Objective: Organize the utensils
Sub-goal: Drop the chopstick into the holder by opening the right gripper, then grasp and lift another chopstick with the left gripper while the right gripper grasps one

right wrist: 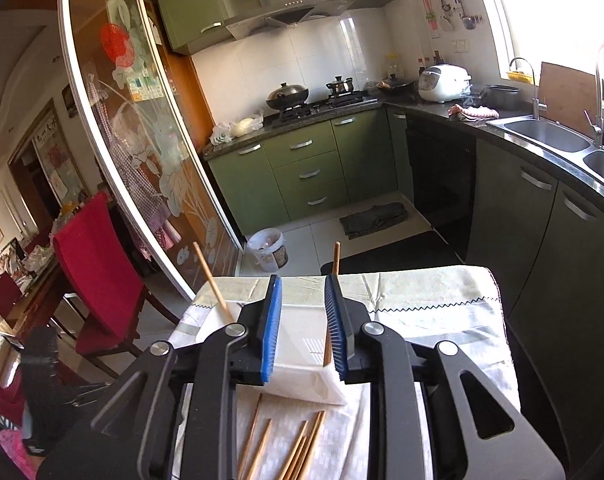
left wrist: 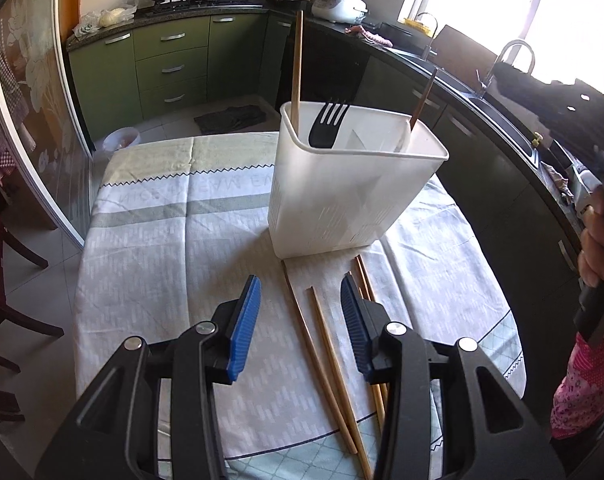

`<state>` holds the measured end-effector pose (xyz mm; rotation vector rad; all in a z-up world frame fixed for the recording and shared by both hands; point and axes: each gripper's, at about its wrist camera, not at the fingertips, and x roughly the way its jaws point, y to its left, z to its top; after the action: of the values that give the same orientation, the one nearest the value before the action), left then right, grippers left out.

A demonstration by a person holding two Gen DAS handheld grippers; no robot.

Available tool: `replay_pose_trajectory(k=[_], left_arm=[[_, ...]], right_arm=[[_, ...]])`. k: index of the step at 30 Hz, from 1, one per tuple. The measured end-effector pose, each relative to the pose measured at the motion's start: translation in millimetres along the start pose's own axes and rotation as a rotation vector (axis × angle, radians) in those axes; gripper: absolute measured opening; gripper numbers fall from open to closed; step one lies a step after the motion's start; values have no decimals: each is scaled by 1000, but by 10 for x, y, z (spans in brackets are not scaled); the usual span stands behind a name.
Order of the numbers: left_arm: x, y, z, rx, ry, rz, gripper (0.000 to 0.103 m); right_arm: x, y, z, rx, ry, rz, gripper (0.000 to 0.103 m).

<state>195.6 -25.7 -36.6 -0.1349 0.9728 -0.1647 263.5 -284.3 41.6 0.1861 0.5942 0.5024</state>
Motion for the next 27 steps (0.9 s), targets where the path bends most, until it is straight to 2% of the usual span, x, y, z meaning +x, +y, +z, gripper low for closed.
replay_pose_trajectory(k=[7,9,14,18,19,23,27], left_arm=[[750,54,-93,-115,176,5,39],[891,52,-122,-131,206,21,39],[1066,-26,-166,-125,237,87,38],[1116,-80,-182,-126,244,138,28],[1132,-80,-177,-127,248,145,27],[1228,-122,-189,-123,271,170,26],[1298,-230,-216,-100,276,197,13]], right_arm=[[-519,-175,-646,9,28,12,30],[-613,-290,-809,36,42,14,30],[-781,-540,-1059,98,58,11,30],[-863,-671,-1107,125,51,20,32],[-883,-676,-1111,129,48,24,35],[-927,-708,-1155,141,47,44,36],[-951,-725,-1163,148,47,49,36]])
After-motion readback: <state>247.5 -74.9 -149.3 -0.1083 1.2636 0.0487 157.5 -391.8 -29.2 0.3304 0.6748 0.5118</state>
